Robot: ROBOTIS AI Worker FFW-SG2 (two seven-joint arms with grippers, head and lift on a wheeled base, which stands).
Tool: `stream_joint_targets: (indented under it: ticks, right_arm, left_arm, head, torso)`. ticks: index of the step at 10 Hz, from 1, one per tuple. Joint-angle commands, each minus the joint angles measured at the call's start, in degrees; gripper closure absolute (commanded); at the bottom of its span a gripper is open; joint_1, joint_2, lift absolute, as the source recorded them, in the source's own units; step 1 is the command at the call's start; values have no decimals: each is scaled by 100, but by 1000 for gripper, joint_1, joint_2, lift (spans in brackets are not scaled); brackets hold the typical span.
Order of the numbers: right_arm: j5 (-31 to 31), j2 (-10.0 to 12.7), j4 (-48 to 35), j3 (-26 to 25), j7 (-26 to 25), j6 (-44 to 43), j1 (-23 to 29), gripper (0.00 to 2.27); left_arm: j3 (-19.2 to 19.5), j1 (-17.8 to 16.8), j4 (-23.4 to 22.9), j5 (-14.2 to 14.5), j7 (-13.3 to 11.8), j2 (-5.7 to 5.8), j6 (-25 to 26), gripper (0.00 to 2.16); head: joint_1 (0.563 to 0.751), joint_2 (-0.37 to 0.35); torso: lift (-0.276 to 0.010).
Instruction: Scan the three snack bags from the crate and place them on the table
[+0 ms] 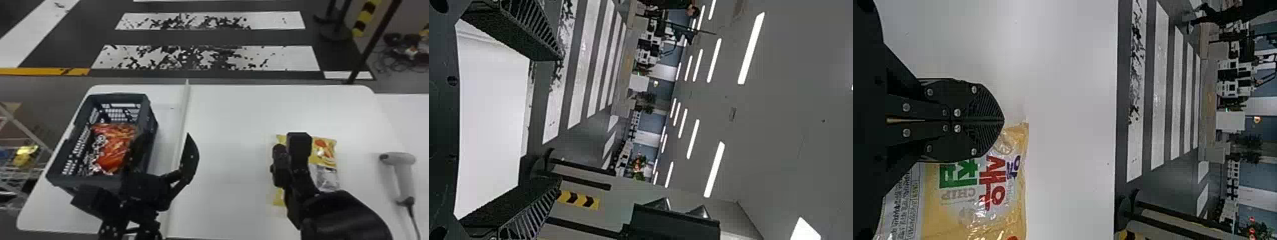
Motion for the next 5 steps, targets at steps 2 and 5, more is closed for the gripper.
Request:
stream_joint_targets:
  ticks: [2,5]
  right_arm:
    - [-2,-29,-110,-75,61,-88,220,2152]
    - [7,-37,-734,-58,70,-106,607,2152]
  left_arm:
    - [-4,-36,17,-5,34,-10,35,2]
    - [5,-212,-10,-5,122,-2,193,2]
  head:
    - [695,24]
    - [695,25]
  torso:
    - [-62]
    - [-62]
